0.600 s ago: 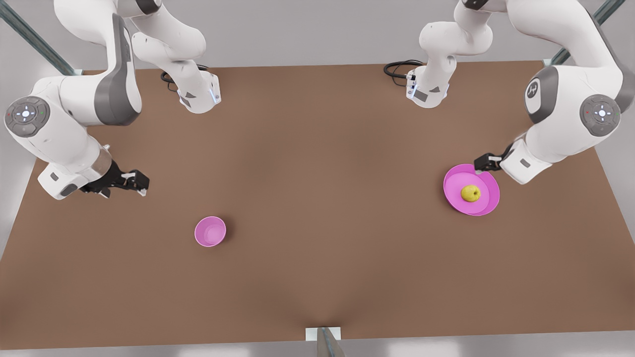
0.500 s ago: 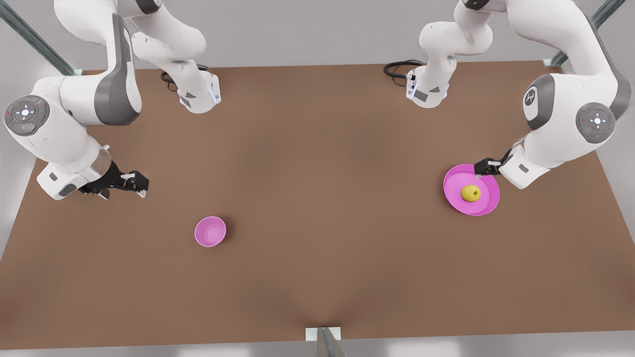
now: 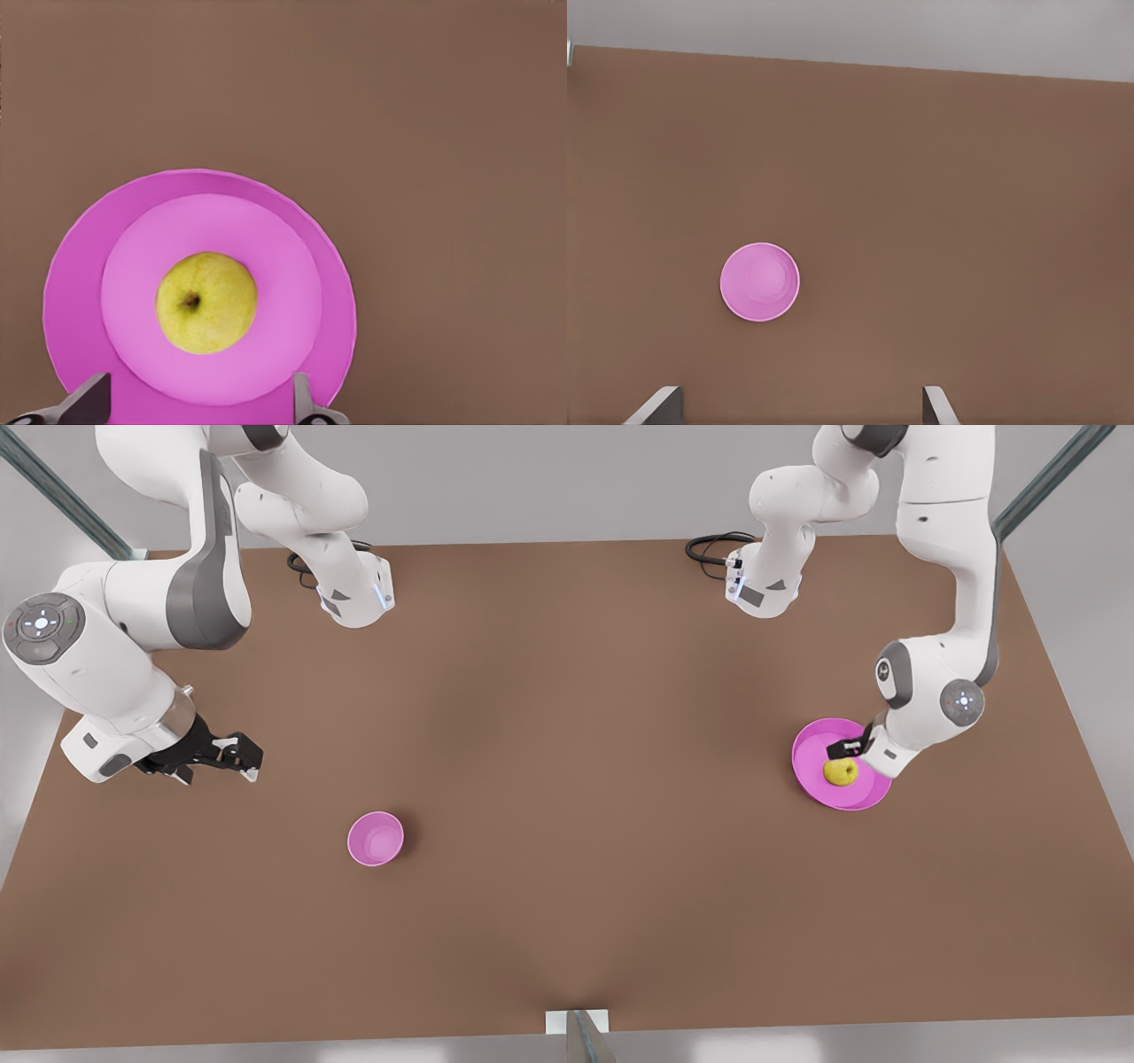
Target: Use the left arm to pick up the apple from the plate, transfer it to the gripper of the right arm, and then use the right arm to place it into the bowl
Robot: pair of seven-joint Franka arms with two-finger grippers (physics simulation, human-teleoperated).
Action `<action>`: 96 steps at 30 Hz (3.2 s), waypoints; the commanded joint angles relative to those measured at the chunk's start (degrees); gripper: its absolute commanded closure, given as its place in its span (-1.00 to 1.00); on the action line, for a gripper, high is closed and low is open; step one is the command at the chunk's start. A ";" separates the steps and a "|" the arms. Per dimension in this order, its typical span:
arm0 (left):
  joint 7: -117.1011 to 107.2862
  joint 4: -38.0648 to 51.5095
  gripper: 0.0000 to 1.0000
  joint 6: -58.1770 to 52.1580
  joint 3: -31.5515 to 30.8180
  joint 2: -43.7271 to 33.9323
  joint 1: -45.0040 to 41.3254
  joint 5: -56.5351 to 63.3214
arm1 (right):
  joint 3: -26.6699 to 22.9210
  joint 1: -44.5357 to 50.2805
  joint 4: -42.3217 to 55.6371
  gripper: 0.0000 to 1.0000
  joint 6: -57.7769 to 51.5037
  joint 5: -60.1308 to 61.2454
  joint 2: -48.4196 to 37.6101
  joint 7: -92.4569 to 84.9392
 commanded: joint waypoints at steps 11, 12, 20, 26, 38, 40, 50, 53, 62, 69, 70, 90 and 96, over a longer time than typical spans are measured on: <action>0.91 -0.03 -1.00 11.50 0.93 9.98 -0.19 0.15 | -0.01 -0.04 -0.06 -1.00 0.00 0.07 -0.06 0.27; 1.00 0.06 -1.00 11.59 0.93 9.98 -0.28 0.15 | -0.01 -0.04 -0.06 -1.00 0.00 0.07 -0.06 0.27; 1.00 -0.03 -0.95 13.09 0.93 12.79 -0.11 0.06 | -0.01 -0.04 -0.06 -1.00 0.00 0.07 -0.06 0.27; 1.00 0.06 -0.68 13.09 0.93 12.88 -0.11 0.15 | -0.01 -0.12 -0.06 -1.00 0.00 0.07 -0.06 0.27; -40.91 33.36 -0.45 -29.27 0.06 10.85 -16.01 -17.68 | 1.05 0.14 0.03 -1.00 2.63 2.69 2.05 0.80; -55.67 38.20 -0.44 -30.51 -0.03 12.96 -19.53 -32.79 | 1.05 -0.04 0.03 -1.00 2.55 15.18 4.07 0.98; -88.12 51.21 -0.43 -8.45 -7.33 27.90 -29.99 -86.69 | 3.25 5.76 -0.15 -1.00 14.58 67.83 16.90 -7.11; -90.58 54.72 -0.46 -8.71 -9.79 33.00 -29.81 -93.01 | 5.44 9.46 0.03 -1.00 21.97 79.78 21.03 -17.30; -85.22 60.61 -0.47 -8.45 -12.60 37.75 -28.85 -96.79 | 8.61 8.14 -8.23 -1.00 22.94 88.83 21.12 -37.52; -84.43 63.78 -0.50 -8.27 -12.95 39.77 -29.37 -96.71 | 9.22 9.46 -8.23 -1.00 24.43 94.90 24.20 -48.16; -84.43 63.78 -0.50 -8.27 -12.95 39.77 -29.37 -96.71 | 9.84 9.19 -8.32 -1.00 24.34 94.90 23.93 -48.16; -84.52 63.69 -1.00 -8.27 -12.69 39.42 -30.43 -96.18 | 13.62 8.05 -8.93 -0.47 28.92 96.75 23.67 -52.55; -84.78 63.43 -1.00 -8.27 -12.60 38.98 -30.69 -94.95 | 13.53 3.13 -16.93 -0.47 28.83 96.13 19.89 -57.03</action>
